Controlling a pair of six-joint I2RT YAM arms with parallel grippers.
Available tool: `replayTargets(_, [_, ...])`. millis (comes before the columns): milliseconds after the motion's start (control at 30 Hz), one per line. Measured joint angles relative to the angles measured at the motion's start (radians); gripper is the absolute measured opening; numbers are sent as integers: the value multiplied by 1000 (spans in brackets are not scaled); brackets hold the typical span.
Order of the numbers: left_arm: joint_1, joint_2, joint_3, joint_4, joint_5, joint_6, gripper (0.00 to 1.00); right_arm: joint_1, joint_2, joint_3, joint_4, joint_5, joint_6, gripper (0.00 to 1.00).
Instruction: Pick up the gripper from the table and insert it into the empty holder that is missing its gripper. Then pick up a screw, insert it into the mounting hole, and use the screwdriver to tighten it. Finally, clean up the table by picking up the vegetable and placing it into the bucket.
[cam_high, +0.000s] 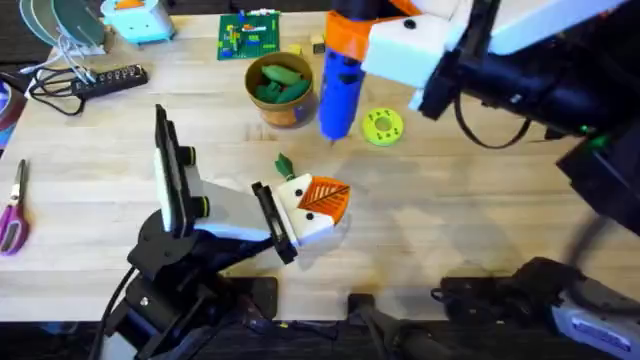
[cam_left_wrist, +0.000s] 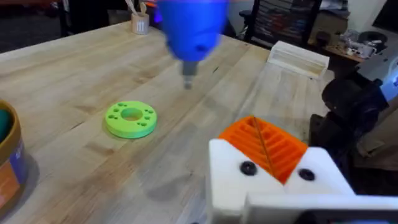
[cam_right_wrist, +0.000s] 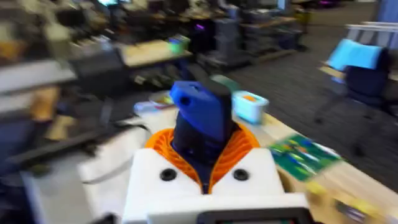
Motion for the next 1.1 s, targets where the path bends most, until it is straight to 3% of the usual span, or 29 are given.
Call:
replayTargets(333, [0,0,0,0,0,0,15,-296,228,3,-15,66,-414,24])
replayTargets(500, [0,0,0,0,0,0,15,-385,377,41,-33,86,-596,24])
replayTargets(767, [0,0,0,0,0,0,15,-396,578,183,-143,246,-985,24])
replayTargets(967, [0,0,0,0,0,0,15,-366,713,200,-212,390,-1310,24])
replayTargets(1100, [0,0,0,0,0,0,15,-351,803,200,-249,465,-1443,24])
